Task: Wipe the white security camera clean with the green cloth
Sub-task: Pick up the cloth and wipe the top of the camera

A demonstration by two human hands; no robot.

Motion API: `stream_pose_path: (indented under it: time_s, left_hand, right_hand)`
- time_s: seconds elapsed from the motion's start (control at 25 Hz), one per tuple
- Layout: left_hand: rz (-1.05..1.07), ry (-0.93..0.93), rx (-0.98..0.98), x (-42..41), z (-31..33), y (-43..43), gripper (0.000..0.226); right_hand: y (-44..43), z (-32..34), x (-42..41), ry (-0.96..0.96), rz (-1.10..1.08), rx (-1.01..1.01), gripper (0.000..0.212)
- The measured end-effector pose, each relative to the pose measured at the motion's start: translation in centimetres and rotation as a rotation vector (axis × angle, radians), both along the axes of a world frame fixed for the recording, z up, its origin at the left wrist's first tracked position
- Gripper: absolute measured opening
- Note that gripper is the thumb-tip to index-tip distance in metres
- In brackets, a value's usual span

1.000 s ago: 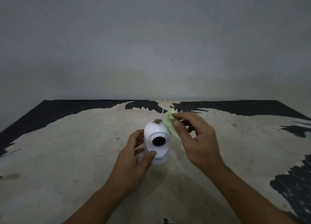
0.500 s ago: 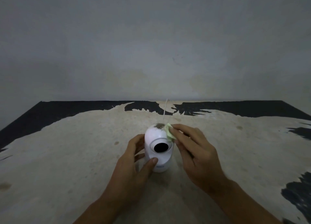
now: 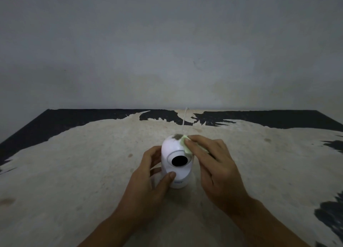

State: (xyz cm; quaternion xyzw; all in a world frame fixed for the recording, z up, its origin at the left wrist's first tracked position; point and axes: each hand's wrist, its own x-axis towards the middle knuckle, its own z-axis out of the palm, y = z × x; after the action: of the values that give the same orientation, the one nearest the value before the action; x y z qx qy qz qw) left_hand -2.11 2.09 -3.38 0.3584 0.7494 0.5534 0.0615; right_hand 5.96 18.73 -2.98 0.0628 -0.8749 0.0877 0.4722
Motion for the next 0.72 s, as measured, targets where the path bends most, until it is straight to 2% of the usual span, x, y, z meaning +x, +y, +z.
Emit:
stream_pose_path:
  time_s: [0.16,0.24,0.36,0.44,0.56,0.64,0.72]
  left_hand:
    - [-0.012,0.0,0.02,0.0,-0.1,-0.1,0.057]
    - [-0.014,-0.011,0.02,-0.1,-0.1,-0.1,0.055]
    - [-0.016,-0.014,0.014,-0.1,-0.1,-0.1,0.052]
    - [-0.021,-0.015,0.028,0.0,0.0,-0.1,0.052]
    - [-0.017,-0.011,0.038,0.1,0.0,-0.1,0.054]
    - [-0.01,-0.009,0.037,0.0,-0.1,-0.1,0.057]
    - [-0.008,0.002,0.03,0.0,-0.2,0.0,0.057]
  right_hand:
    - [1.3,-0.4,0.0,-0.013,-0.059,-0.126,0.042]
    - [0.3,0.0,0.2,0.029,-0.022,-0.077,0.032]
    - [-0.7,0.3,0.4,0.009,0.034,0.024,0.038]
    - [0.3,-0.1,0.0,-0.003,-0.006,-0.053,0.033]
    - [1.3,-0.6,-0.2,-0.012,-0.053,-0.193,0.039]
    - [0.5,-0.1,0.0,0.031,-0.023,-0.163,0.033]
    - [-0.7,0.4,0.3,0.049,0.036,-0.064,0.04]
